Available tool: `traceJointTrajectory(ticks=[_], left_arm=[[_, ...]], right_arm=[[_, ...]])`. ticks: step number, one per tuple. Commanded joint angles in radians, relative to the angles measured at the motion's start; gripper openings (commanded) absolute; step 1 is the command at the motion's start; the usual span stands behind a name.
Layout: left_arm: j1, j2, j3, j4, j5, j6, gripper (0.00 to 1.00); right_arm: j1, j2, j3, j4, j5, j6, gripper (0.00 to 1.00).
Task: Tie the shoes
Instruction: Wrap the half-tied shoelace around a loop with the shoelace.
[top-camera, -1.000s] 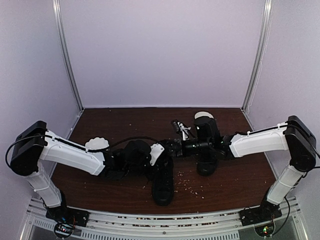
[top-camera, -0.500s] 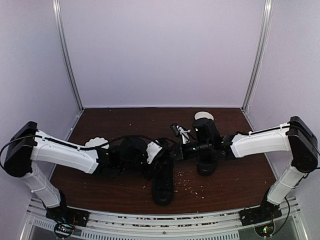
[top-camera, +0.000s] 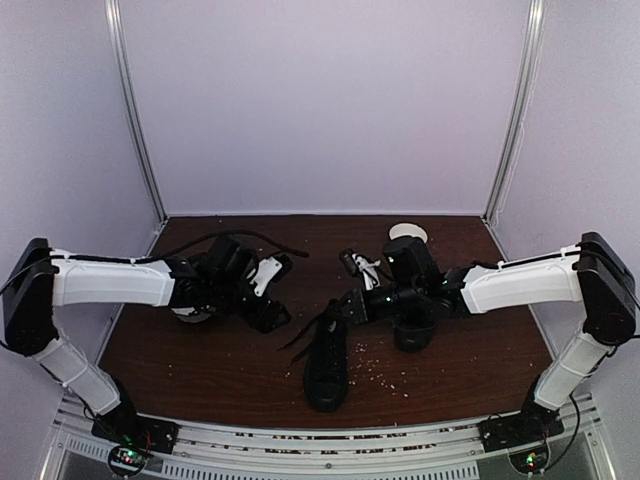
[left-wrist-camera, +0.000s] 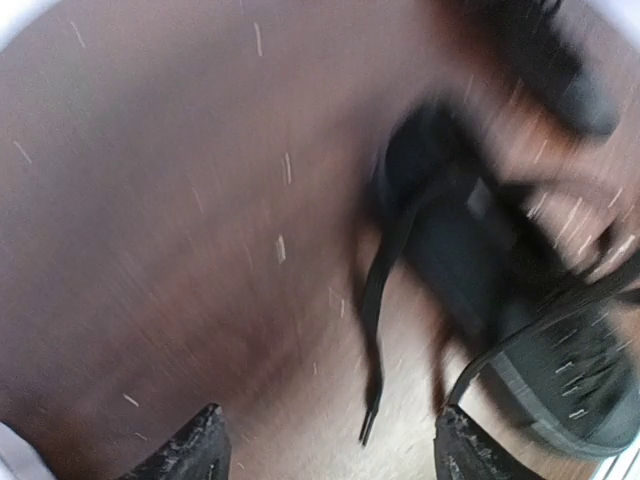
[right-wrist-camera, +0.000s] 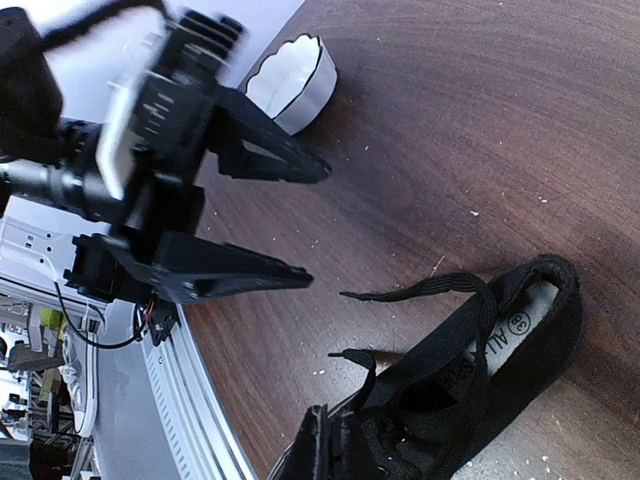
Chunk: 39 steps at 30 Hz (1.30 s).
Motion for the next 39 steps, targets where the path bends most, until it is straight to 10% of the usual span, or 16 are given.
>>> traceJointTrajectory(ticks=[1, 14, 24, 26, 33, 39], left_arm=[[-0.010, 0.119, 0.082, -0.205, 0.033, 0.038, 0.71], [-0.138, 0.317, 0.203, -0.303, -0.142, 0.136, 0.67], [-0.144, 0.363, 0.221, -0.375, -0.154, 0.119, 0.00], [-0.144, 0.357, 0.216, -0.375, -0.159, 0.109, 0.00], [-0.144, 0.107, 0.155, -0.325, -0.381, 0.044, 0.00], [-0.240, -0.207, 0.018, -0.209, -0.206, 0.201, 0.00]], right_arm=[[0.001, -0.012, 0.023, -0.007, 0.014, -0.020, 0.00], [0.003, 0.003, 0.034, -0.016, 0.014, -0.032, 0.00], [0.005, -0.003, 0.040, -0.047, 0.026, -0.056, 0.00], [0.004, -0.006, 0.040, -0.049, 0.028, -0.060, 0.00], [0.004, -0.009, 0.043, -0.058, 0.026, -0.065, 0.00], [0.001, -0.013, 0.070, -0.061, 0.019, -0.069, 0.00]])
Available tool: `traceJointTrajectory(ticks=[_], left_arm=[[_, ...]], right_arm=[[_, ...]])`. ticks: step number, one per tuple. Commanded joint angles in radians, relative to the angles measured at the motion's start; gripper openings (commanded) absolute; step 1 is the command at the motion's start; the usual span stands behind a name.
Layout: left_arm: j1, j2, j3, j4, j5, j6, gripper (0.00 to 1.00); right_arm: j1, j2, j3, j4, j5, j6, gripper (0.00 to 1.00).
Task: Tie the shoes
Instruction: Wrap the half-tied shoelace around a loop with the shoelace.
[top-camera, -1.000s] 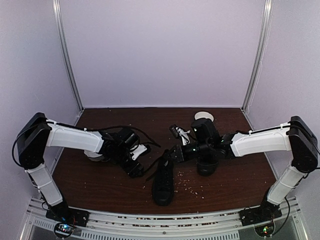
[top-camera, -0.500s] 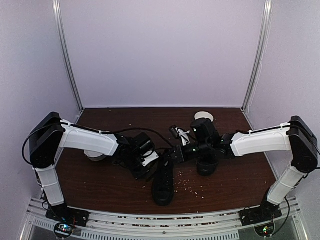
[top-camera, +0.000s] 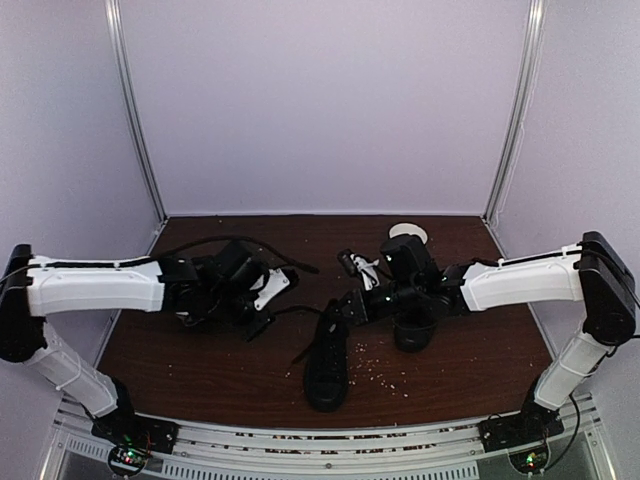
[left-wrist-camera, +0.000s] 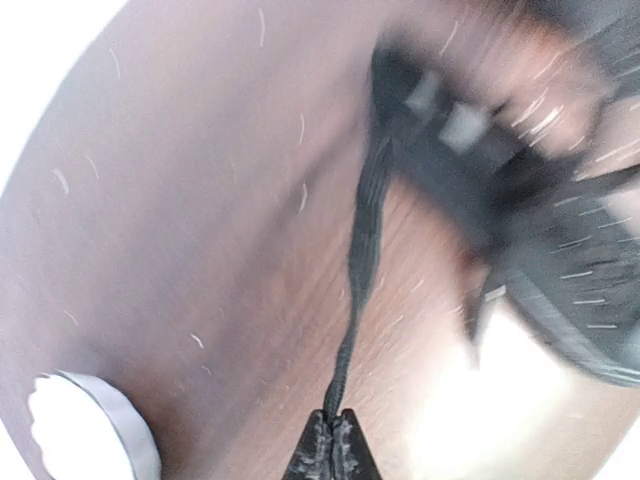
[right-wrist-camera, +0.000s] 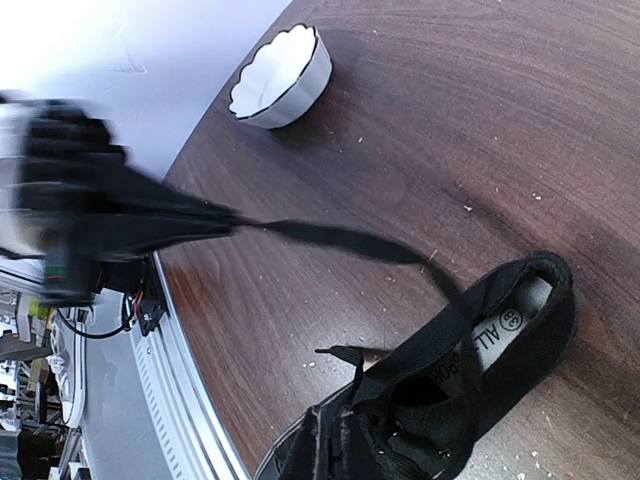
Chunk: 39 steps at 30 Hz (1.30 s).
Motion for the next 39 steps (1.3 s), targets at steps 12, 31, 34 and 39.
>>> traceJointTrajectory(ticks=[12, 31, 34, 39], left_arm=[[-0.108, -0.326, -0.115, -0.122, 0.399, 0.095, 0.00], [-0.301, 0.426, 0.587, -0.068, 0.491, 0.564, 0.00], [-0.304, 0.459, 0.614, 0.003, 0.487, 0.590, 0.00], [-0.316, 0.591, 0.736, -0.050, 0.431, 0.624, 0.00]], right_arm=[[-0.013, 0.002, 0.145, -0.113, 0.023, -0.088, 0.00], [-0.024, 0.064, 0.206, -0.166, -0.008, -0.138, 0.00], [-0.025, 0.070, 0.205, -0.165, -0.014, -0.144, 0.00], [-0.028, 0.084, 0.215, -0.186, -0.015, -0.161, 0.00]])
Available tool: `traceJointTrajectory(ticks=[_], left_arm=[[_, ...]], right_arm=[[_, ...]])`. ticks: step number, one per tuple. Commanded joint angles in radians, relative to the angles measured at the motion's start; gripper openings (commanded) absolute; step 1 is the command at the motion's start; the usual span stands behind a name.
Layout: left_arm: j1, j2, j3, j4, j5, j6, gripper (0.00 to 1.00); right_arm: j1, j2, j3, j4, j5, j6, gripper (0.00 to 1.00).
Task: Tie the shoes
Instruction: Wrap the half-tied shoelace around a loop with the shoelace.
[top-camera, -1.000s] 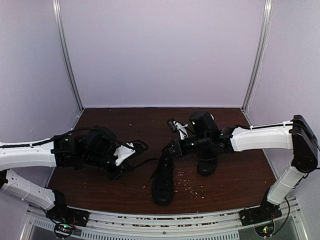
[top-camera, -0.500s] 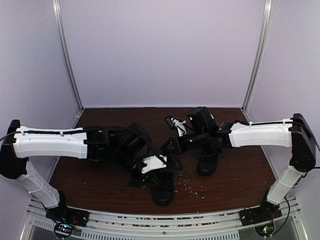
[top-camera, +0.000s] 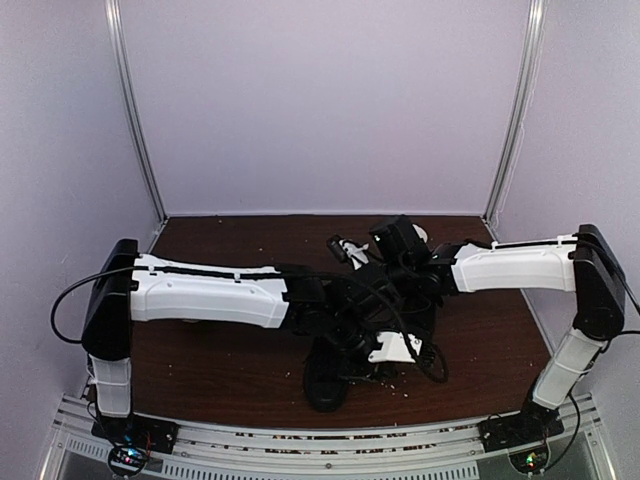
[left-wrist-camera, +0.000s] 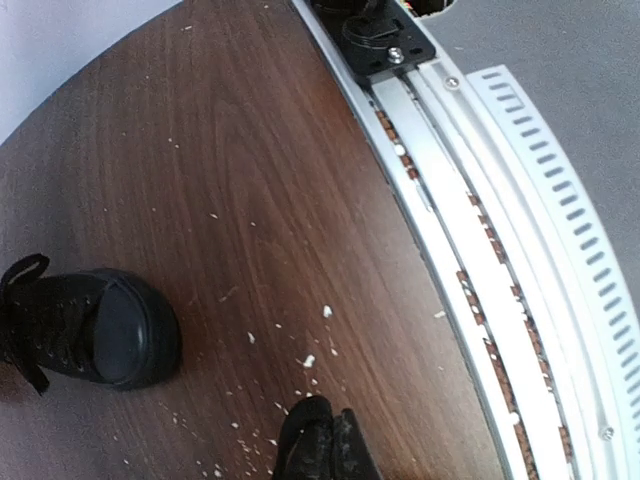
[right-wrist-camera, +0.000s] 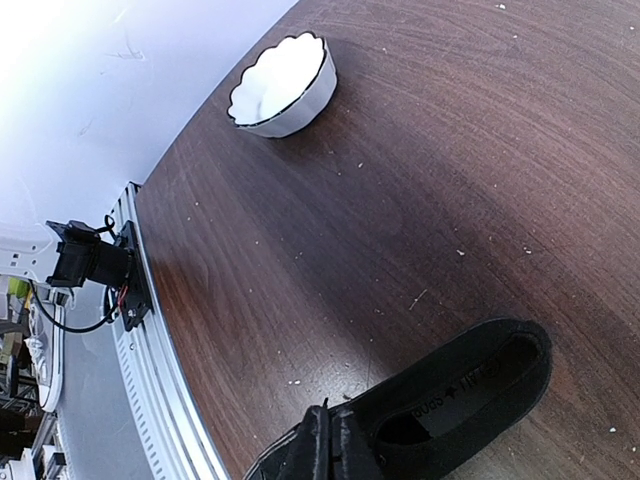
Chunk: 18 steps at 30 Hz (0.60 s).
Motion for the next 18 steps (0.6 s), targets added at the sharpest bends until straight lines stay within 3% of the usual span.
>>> traceJointTrajectory(ticks=[1, 5, 10, 12, 18], left_arm=[[0.001, 0.094, 0.111, 0.010, -0.053, 0.058, 0.00], [-0.004, 0.098, 0.106, 0.058, -0.085, 0.057, 0.06], [-0.009, 0.088, 0.112, 0.070, -0.143, 0.018, 0.37], [-0.009, 0.067, 0.106, 0.073, -0.145, 0.003, 0.45], [-0.008, -0.058, 0.045, 0.096, -0.123, -0.024, 0.51]], right_arm=[[-0.005, 0.022, 0.035, -0.021, -0.007, -0.032, 0.00], [-0.005, 0.024, 0.035, -0.029, -0.007, -0.044, 0.00], [-0.005, 0.029, 0.037, -0.034, -0.015, -0.053, 0.00], [-0.006, 0.033, 0.038, -0.035, -0.020, -0.055, 0.00], [-0.006, 0.049, 0.044, -0.032, -0.034, -0.058, 0.00]])
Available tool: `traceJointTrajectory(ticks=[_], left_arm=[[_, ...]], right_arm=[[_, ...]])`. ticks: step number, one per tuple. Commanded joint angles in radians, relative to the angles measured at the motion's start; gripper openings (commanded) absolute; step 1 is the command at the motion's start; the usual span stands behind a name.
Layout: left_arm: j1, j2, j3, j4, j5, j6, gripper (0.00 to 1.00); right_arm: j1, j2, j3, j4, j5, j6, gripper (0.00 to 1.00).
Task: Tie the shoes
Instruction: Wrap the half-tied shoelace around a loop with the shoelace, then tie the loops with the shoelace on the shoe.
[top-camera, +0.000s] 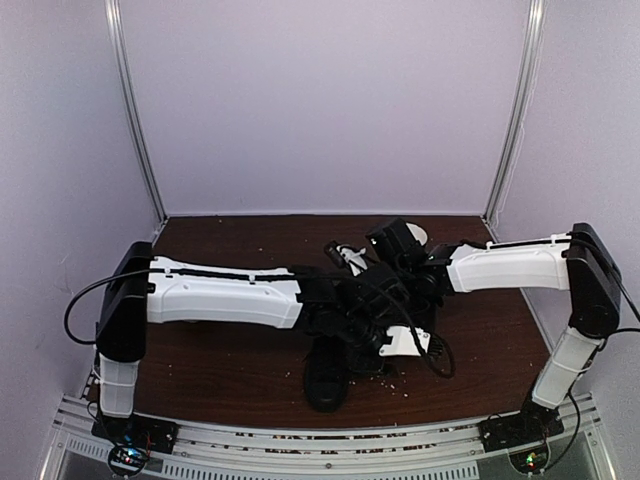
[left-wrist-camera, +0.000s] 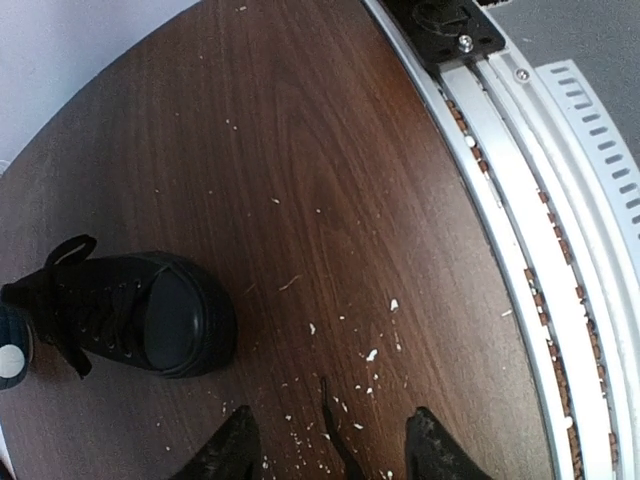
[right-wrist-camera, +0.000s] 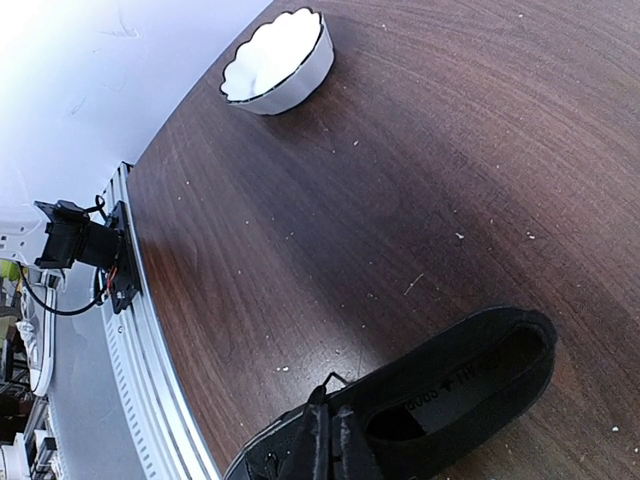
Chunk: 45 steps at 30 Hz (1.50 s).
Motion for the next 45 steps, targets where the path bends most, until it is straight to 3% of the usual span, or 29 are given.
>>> traceJointTrajectory(ticks=[1, 4, 7, 10, 12, 15, 18, 25, 32, 35, 38, 45], left_arm=[[-0.004, -0.171, -0.087, 0.076, 0.003, -0.036, 0.51], [0.029, -0.328, -0.285, 0.179, 0.024, -0.071, 0.48], [0.127, -0.497, -0.550, 0.361, 0.047, -0.154, 0.37], [0.232, -0.567, -0.746, 0.464, 0.030, -0.208, 0.31], [0.263, -0.586, -0.837, 0.534, -0.003, -0.200, 0.34], [0.276, -0.573, -0.910, 0.635, -0.015, -0.175, 0.51], [0.286, -0.507, -0.906, 0.692, 0.018, -0.157, 0.59], [0.299, -0.405, -0.852, 0.735, 0.096, -0.166, 0.59], [0.327, -0.369, -0.802, 0.705, 0.225, -0.178, 0.55], [0.327, -0.341, -0.775, 0.695, 0.221, -0.183, 0.53], [0.327, -0.318, -0.750, 0.691, 0.194, -0.199, 0.44], [0.327, -0.296, -0.719, 0.694, 0.194, -0.228, 0.43]], right_arm=[[-0.004, 0.021, 0.037, -0.004, -0.018, -0.016, 0.00], [-0.005, 0.025, 0.042, -0.009, -0.020, -0.021, 0.00], [-0.004, 0.025, 0.046, -0.011, -0.025, -0.021, 0.00], [-0.003, 0.022, 0.048, -0.010, -0.030, -0.021, 0.00], [-0.001, 0.020, 0.048, -0.007, -0.032, -0.018, 0.00], [-0.001, 0.020, 0.046, -0.005, -0.032, -0.016, 0.00], [-0.001, 0.021, 0.045, -0.001, -0.032, -0.012, 0.00], [0.000, 0.019, 0.044, 0.003, -0.033, -0.005, 0.00], [0.001, 0.018, 0.046, 0.006, -0.034, -0.004, 0.00], [0.000, 0.019, 0.048, 0.005, -0.035, -0.004, 0.00], [0.000, 0.014, 0.048, 0.006, -0.037, -0.004, 0.00], [0.007, 0.009, 0.046, 0.010, -0.046, 0.002, 0.00]])
